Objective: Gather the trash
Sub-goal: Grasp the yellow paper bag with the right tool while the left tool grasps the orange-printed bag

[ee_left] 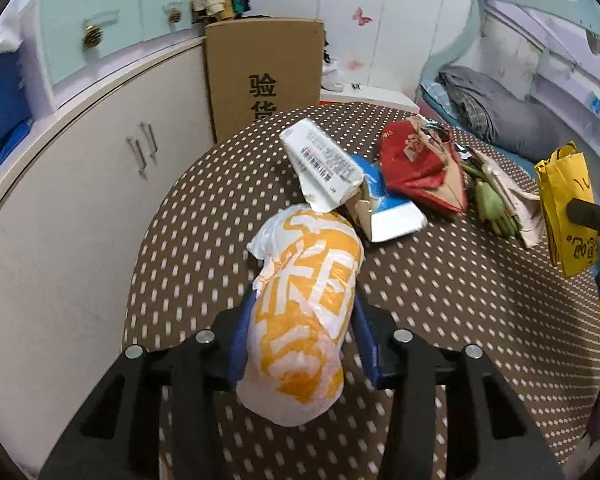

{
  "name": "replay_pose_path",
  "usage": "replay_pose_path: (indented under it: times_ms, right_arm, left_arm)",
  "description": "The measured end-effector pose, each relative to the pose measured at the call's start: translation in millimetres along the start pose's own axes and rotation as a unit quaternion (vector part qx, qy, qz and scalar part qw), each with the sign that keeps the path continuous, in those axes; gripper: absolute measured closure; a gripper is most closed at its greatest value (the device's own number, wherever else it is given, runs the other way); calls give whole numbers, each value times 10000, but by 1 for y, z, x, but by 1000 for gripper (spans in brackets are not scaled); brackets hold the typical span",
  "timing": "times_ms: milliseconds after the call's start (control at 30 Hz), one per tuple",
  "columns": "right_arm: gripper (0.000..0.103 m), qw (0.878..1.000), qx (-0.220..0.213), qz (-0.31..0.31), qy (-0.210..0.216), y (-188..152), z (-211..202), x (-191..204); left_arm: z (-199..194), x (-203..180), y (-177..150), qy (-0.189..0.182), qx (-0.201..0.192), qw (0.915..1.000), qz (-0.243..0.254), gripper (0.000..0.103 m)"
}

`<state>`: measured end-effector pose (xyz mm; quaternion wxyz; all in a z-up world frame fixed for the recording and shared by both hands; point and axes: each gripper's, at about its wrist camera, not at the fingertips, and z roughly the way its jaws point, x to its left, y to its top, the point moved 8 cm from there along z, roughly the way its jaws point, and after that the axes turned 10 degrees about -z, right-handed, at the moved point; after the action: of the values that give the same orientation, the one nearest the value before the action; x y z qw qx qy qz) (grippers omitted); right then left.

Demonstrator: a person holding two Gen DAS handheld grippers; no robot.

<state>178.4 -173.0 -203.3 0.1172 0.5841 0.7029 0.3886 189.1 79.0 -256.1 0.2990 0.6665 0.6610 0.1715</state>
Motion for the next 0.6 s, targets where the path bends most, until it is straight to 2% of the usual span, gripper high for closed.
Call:
replay_pose_path:
  times_ms: [267,600]
  right_arm:
    - [63,9987,-352,257,249,-3,-30,-14]
    - [63,9939,-817,729,94,-10,-79,-69]
  left_arm:
    - [-42,-23,-19,-175,-332,9987,-357,60]
    - [-71,-98,-4,-601,-715,9955,-174,60]
